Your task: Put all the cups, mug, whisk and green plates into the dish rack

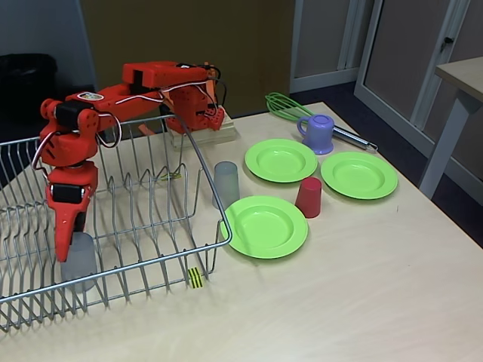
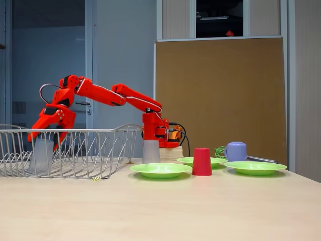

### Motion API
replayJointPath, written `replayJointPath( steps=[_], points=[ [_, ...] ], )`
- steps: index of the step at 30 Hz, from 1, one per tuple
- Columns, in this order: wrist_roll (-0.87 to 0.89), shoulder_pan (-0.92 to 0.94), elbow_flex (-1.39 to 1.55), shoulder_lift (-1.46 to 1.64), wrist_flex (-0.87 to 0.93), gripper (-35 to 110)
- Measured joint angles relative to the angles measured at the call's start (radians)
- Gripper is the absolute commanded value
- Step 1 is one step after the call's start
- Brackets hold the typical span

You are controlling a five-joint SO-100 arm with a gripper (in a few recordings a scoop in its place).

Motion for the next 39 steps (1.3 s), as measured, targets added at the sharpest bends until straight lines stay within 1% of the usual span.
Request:
replayJointPath(
  steps=[10, 15, 19, 24, 26, 29, 33, 37, 39],
  points=[
    [-0.009, 0.127, -0.051, 0.005, -0.069, 30],
    [-0.031, 0.152, -0.106, 0.005, -0.067, 14],
    [-0.044, 0.129, -0.209, 0.008, -0.002, 10],
    [-0.043, 0.003, -0.230, 0.121, 0.143, 12],
    [-0.037, -0.067, -0.143, 0.224, 0.163, 15],
    [0.000, -0.167, 0.109, 0.440, 0.132, 17],
    [0.107, -0.298, 0.477, 0.723, 0.069, 17],
    [0.255, -0.445, 0.781, 0.925, 0.025, 19],
    [0.298, -0.500, 0.900, 1.002, 0.005, 21]
  ],
)
